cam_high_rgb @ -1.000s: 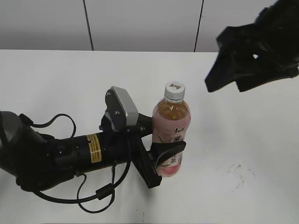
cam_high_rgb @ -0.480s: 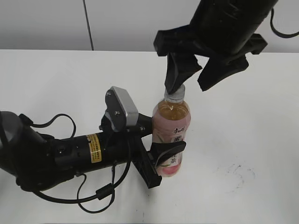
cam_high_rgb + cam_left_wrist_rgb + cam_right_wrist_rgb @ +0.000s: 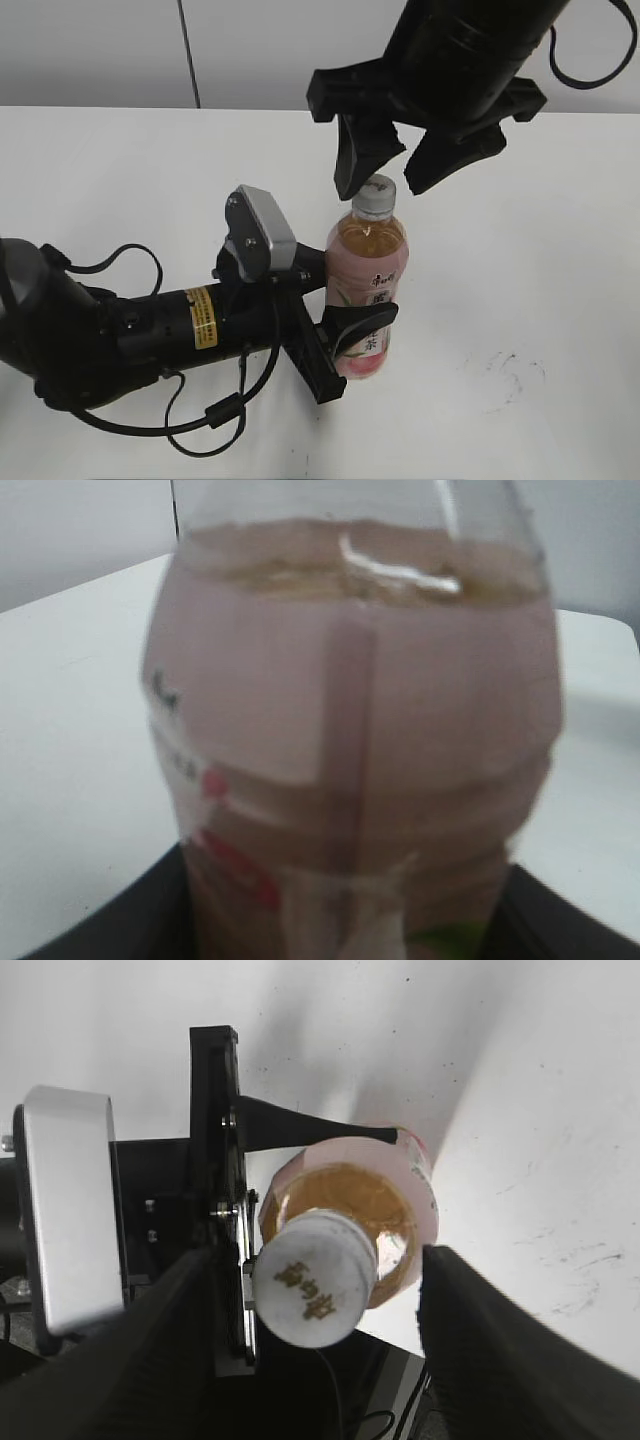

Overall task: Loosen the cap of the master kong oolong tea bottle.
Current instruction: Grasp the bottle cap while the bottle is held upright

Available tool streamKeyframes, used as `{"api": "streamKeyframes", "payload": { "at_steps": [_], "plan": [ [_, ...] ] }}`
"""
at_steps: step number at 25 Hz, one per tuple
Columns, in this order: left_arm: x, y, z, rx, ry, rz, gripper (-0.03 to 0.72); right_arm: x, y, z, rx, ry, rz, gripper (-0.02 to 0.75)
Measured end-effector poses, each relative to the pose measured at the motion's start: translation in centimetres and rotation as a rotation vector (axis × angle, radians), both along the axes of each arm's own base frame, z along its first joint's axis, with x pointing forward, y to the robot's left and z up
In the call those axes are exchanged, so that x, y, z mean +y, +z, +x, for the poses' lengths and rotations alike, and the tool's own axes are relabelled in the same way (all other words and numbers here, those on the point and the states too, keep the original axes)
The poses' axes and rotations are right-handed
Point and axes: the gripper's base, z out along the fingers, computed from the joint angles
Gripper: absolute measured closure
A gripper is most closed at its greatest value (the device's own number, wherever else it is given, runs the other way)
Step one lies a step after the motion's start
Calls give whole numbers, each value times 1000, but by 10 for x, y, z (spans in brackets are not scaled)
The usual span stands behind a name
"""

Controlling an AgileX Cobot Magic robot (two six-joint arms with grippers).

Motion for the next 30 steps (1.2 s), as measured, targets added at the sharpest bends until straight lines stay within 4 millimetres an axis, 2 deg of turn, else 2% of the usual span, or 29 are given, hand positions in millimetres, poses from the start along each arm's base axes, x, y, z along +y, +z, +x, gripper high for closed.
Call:
{"api": "streamKeyframes", "payload": {
  "at_steps": [6,9,12,18,21,26,30],
  "plan": [
    [0,0,0,-1,0,0,309,4,-9,3,26,-2,-7,261],
    [0,0,0,-1,0,0,309,4,-10,3,26,-2,-7,318],
    [0,0,0,-1,0,0,309,4,-10,3,27,1,-8,448],
    [0,0,0,-1,0,0,309,4,-10,3,-8,106,-25,458],
    [0,0,0,-1,0,0,309,4,-10,3,-76,312,-58,458],
    [0,0,-1,-13,-10,2,309,4,-10,1,-249,887,-143,460],
    [-1,0,-1,-22,-21,5,309,4,-10,0,-367,1258,-187,461]
  ]
}}
